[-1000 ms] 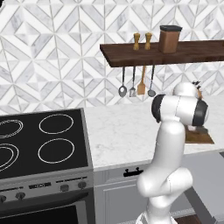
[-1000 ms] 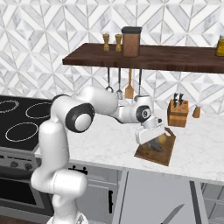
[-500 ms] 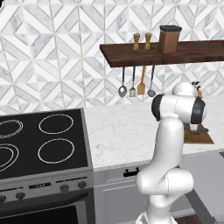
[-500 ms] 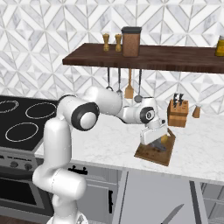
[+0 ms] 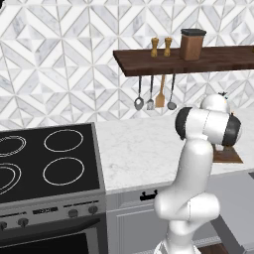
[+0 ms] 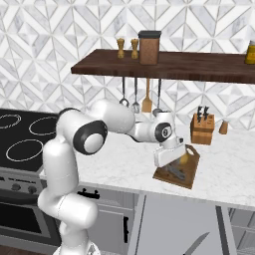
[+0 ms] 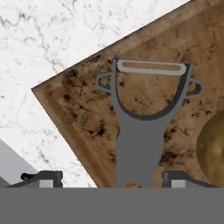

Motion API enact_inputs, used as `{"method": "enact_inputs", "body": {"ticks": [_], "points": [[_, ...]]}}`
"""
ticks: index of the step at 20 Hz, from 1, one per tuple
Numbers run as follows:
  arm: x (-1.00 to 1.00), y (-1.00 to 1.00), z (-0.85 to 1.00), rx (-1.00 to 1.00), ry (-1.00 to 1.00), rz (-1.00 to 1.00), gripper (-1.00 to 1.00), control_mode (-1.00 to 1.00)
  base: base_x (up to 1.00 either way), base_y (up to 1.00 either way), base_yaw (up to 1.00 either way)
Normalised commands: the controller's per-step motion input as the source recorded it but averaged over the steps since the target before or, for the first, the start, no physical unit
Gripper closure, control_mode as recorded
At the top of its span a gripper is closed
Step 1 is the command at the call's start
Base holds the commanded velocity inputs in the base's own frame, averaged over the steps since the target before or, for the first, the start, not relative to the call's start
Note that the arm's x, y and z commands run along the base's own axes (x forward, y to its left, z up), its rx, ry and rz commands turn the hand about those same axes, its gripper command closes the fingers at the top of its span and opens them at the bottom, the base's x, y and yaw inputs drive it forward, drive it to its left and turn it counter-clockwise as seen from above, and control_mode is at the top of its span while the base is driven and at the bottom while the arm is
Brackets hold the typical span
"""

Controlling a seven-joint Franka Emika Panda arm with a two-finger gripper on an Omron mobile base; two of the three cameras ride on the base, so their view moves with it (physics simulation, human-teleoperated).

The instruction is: Place the appropriate cutting tool for cutting the potato skin on the cutting board.

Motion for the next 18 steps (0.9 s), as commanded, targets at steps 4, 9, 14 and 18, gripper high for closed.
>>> {"method": "enact_inputs", "body": {"ticks": [4, 9, 14, 18], "points": [[-0.69, 0.13, 0.7, -0.02, -0.12, 0.0, -1.0, -1.0, 0.0, 0.0, 0.0], [-0.83, 0.24, 0.85, -0.09, -0.28, 0.04, -1.0, -1.0, 0.0, 0.0, 0.0], [-0.94, 0.46, 0.58, -0.1, -0.3, 0.05, -1.0, -1.0, 0.0, 0.0, 0.0], [-0.9, 0.61, 0.59, -0.09, -0.21, 0.05, -1.0, -1.0, 0.0, 0.0, 0.0]]}}
